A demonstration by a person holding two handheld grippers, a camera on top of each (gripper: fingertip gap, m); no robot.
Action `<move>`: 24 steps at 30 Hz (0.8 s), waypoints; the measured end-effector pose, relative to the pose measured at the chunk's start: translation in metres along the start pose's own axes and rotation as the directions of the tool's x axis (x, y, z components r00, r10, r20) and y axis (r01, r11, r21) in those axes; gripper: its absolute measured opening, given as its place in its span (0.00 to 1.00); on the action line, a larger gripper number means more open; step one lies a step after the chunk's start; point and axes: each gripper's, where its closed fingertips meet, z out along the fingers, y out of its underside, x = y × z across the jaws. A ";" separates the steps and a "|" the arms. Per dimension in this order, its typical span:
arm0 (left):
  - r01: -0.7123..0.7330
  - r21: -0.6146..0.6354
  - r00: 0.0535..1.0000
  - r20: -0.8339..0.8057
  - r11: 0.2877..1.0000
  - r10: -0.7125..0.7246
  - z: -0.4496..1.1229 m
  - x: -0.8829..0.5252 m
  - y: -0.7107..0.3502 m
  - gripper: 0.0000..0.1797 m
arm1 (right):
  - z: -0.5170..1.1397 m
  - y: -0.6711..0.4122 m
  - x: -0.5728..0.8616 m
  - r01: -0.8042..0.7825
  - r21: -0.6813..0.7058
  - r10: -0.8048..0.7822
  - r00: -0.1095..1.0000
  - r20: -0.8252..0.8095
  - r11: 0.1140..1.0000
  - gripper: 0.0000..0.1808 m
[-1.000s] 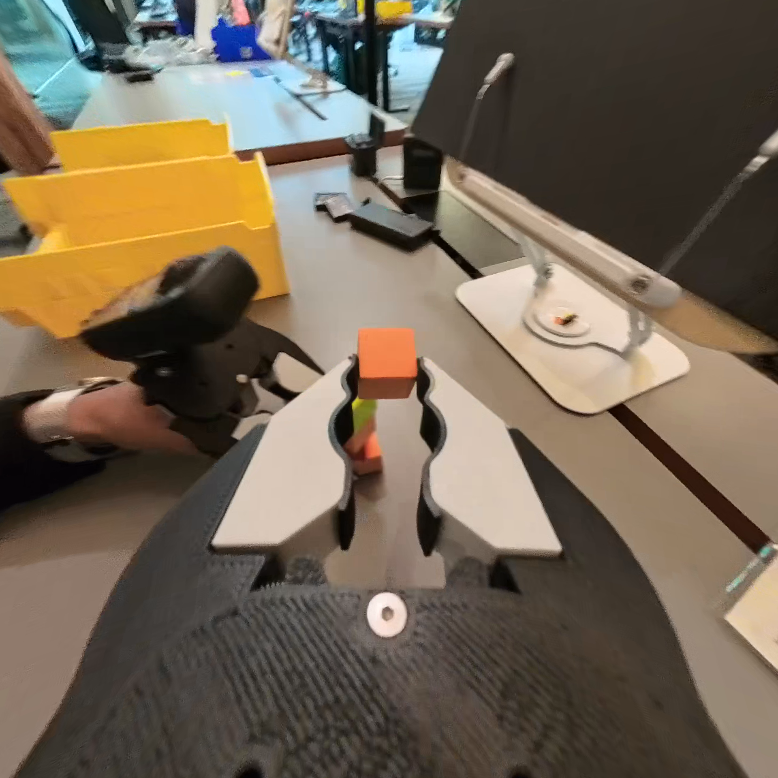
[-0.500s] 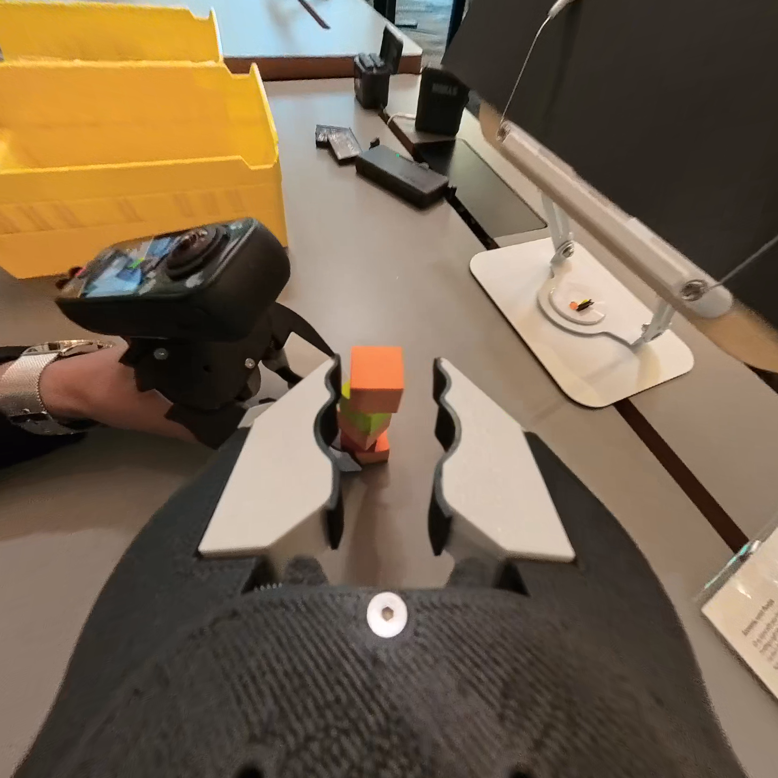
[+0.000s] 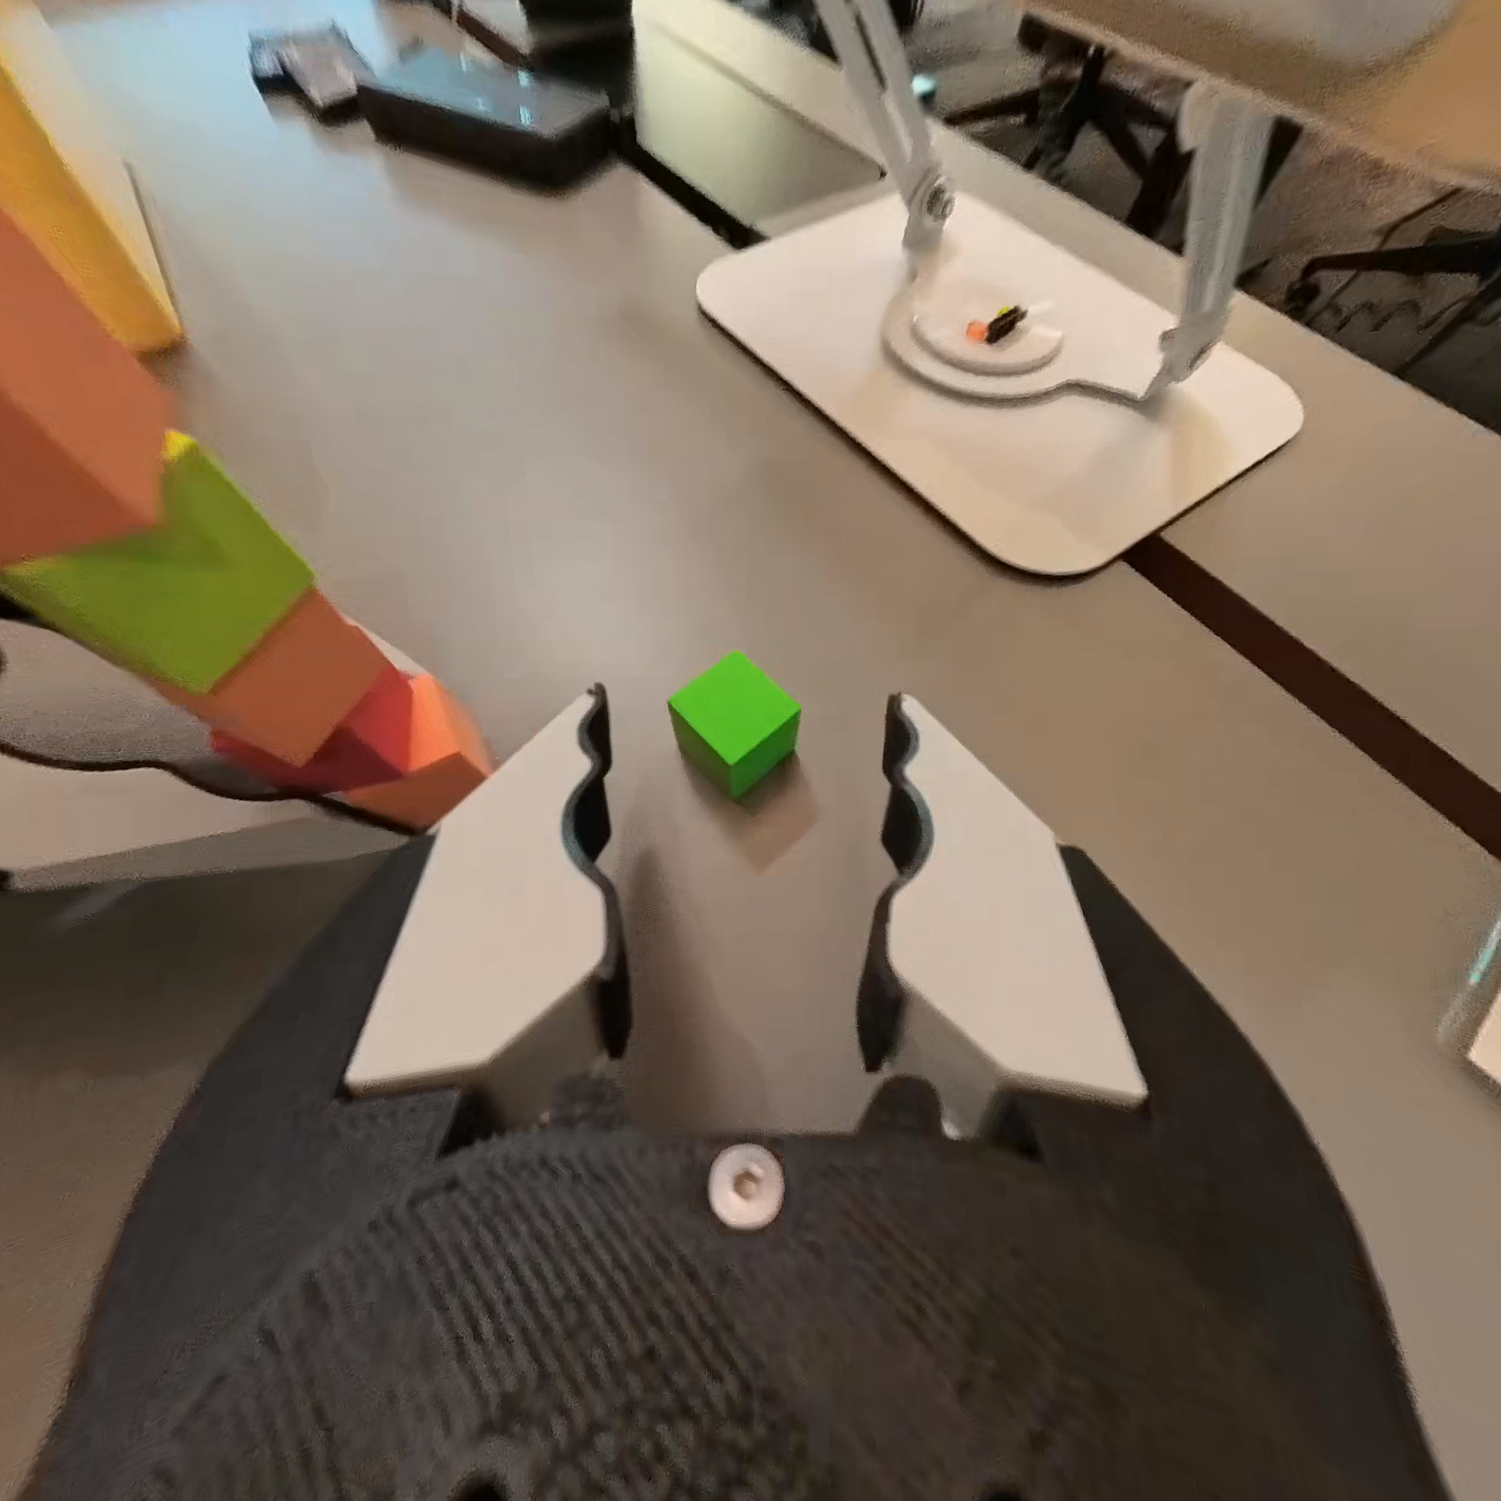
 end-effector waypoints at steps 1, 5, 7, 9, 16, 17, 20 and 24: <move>0.001 -0.001 1.000 0.001 1.000 -0.001 0.000 0.000 0.000 0.17 | 0.006 0.002 0.000 0.021 -0.029 -0.021 1.000 -0.007 0.999 0.34; 0.003 -0.001 1.000 0.003 1.000 -0.003 0.000 -0.001 0.001 0.17 | 0.016 0.013 0.000 0.065 -0.123 -0.068 0.997 -0.021 0.990 0.19; 0.006 -0.006 1.000 0.004 1.000 -0.006 -0.001 -0.001 0.002 0.17 | 0.001 -0.001 0.006 0.058 -0.045 -0.062 0.995 -0.077 0.997 0.18; 0.005 0.000 1.000 0.011 1.000 -0.005 -0.005 -0.002 0.003 0.17 | -0.032 -0.031 0.005 0.038 0.077 -0.030 0.994 -0.104 0.996 0.19; 0.012 0.024 1.000 -0.016 1.000 -0.011 -0.019 0.007 0.003 0.17 | -0.123 -0.126 -0.086 -0.011 0.251 -0.045 0.975 0.217 0.968 0.18; 0.007 0.024 1.000 -0.016 1.000 -0.007 -0.020 0.008 0.002 0.17 | -0.120 -0.123 -0.097 0.015 0.206 -0.065 0.970 0.236 0.978 0.18; 0.001 0.022 1.000 -0.026 1.000 -0.001 -0.020 0.011 0.002 0.17 | -0.104 -0.111 -0.107 0.131 0.121 -0.151 0.973 0.176 0.984 0.18; -0.018 0.013 1.000 -0.026 1.000 0.018 -0.019 0.011 0.001 0.17 | -0.087 -0.102 -0.104 0.177 0.063 -0.185 0.971 0.150 0.982 0.19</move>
